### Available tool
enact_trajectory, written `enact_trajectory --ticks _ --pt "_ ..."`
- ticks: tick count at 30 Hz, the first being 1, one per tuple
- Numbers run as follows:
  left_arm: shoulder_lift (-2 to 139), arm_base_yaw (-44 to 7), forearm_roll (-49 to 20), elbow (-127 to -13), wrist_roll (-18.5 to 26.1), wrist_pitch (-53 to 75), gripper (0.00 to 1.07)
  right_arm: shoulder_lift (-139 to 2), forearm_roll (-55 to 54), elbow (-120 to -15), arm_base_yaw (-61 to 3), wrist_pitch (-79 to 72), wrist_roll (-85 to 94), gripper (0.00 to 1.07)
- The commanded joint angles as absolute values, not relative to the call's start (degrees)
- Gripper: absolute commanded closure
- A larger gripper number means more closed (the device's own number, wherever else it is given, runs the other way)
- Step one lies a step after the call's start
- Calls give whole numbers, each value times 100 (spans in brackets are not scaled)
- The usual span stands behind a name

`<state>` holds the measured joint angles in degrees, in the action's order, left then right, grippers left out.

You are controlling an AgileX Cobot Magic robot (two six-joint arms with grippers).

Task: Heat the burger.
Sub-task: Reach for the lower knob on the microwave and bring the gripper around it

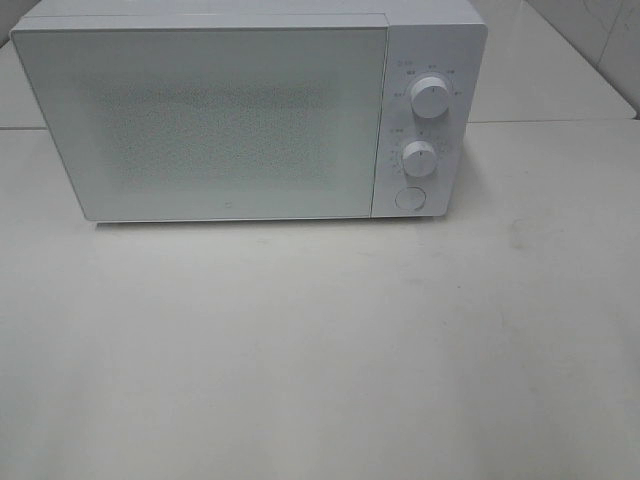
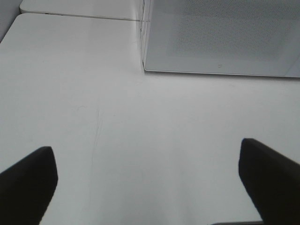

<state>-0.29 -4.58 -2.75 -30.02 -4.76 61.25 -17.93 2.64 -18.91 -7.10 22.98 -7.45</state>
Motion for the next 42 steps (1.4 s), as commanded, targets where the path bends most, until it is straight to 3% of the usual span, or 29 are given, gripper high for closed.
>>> enact_trajectory --ticks 1,10,25,34,42 --pt "-155 -441 -321 -2985 -453 6131 7 -2412 269 -1885 -693 1799 -745 44" --pt "-155 -441 -321 -2985 -453 6131 7 -4102 269 -1885 -693 97 -745 44" --pt "-155 -441 -321 -2985 -453 6131 7 -5735 269 -1885 -693 -2086 -751 44" --pt "-155 -441 -321 -2985 -453 6131 7 -6566 275 -1885 -693 -3363 -762 27" --pt "-155 -441 -321 -2985 -453 6131 7 -7242 166 -1885 -693 -3753 -476 29"
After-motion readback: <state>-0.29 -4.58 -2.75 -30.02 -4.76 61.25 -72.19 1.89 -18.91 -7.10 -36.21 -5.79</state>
